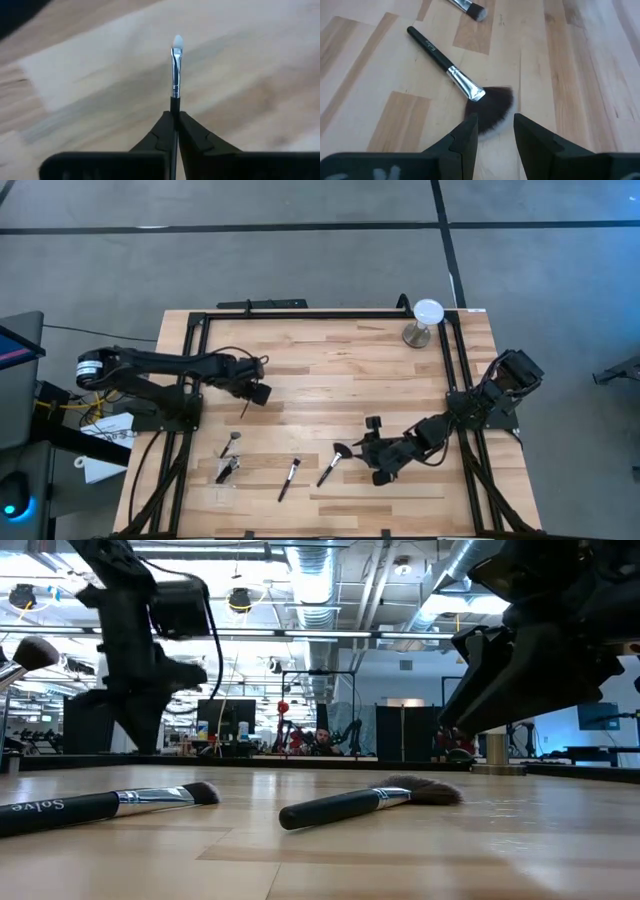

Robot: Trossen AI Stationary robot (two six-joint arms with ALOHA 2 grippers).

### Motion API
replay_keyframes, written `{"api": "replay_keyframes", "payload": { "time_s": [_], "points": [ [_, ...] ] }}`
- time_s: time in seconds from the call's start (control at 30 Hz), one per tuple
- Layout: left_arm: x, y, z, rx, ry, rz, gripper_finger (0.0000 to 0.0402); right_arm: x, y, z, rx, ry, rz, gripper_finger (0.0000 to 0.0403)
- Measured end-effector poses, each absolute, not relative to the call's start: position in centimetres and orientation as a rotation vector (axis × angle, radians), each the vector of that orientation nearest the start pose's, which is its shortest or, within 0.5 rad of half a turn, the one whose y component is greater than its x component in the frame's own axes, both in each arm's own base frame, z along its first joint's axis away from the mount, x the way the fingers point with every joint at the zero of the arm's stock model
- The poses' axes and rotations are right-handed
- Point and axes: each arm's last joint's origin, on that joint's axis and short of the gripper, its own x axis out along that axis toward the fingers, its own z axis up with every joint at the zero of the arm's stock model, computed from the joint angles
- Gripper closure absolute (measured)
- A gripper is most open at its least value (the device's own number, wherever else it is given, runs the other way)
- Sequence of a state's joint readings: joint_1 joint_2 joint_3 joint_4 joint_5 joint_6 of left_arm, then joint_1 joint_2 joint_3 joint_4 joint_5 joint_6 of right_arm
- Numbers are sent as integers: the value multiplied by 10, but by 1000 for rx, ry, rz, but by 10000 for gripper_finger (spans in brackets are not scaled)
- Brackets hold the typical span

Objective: Put items in baskets/containers
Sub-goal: Put the eyeshadow brush into the transparent organizer

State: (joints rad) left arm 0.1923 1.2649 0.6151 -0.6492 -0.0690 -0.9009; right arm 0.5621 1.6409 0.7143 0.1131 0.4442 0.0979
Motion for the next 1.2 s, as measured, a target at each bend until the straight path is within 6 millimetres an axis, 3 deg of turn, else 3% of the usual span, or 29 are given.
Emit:
{"api": "replay_keyframes", "payload": {
  "time_s": [0.3,0.57,0.77,0.87,1.2],
  "points": [
    [192,15,202,-698,834,599,387,255,155,139,-305,712,100,285],
    [181,-33,233,-449,619,372,388,253,158,139,-287,711,103,285],
    [166,-64,247,-354,508,247,389,253,161,140,-279,690,112,285],
    [159,-75,251,-311,438,270,389,254,160,141,-271,680,109,285],
    [157,-101,262,-200,281,230,389,265,150,145,-272,636,83,285]
  ]
}}
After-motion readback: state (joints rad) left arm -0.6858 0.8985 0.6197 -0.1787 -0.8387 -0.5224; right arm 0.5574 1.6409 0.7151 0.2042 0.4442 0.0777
